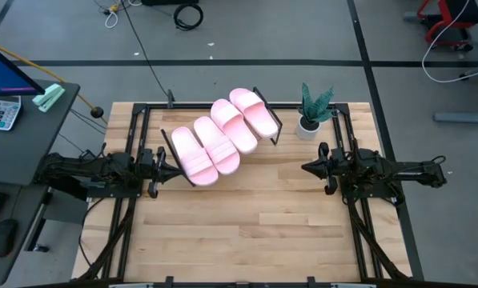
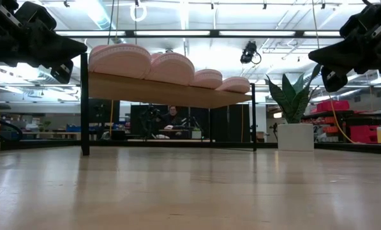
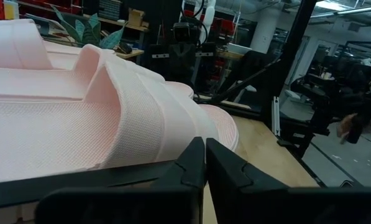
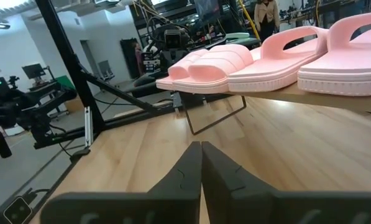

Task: Pick and place slides into the shelf
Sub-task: Return to Home Position

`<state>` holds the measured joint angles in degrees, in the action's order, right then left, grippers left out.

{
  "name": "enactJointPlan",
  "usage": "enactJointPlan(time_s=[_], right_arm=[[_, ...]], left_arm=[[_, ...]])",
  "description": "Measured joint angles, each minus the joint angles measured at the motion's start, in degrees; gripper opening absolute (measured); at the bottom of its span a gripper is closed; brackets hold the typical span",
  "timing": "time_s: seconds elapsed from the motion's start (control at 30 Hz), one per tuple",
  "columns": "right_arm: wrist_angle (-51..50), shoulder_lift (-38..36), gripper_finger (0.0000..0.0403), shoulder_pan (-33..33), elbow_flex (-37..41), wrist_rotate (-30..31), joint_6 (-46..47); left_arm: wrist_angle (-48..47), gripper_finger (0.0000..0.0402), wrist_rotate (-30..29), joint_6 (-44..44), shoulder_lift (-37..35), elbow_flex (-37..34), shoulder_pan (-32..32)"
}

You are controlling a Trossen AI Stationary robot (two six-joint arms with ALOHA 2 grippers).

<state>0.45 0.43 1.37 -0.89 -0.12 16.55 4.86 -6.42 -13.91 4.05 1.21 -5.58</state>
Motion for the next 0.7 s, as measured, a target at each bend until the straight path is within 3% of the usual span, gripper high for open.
enactJointPlan(time_s=[0.33, 0.7], right_arm=[[-0.02, 0.00, 0.0015, 0.00, 0.00, 0.01, 0.16], [-0.02, 0.00, 0.0016, 0.00, 0.00, 0.02, 0.21]], left_arm=[[0.02, 0.0036, 0.09, 0.00, 0.00, 0.00, -0.02], [-0.04, 0.0019, 0.02, 4.11, 0.00, 0.00, 0.00]])
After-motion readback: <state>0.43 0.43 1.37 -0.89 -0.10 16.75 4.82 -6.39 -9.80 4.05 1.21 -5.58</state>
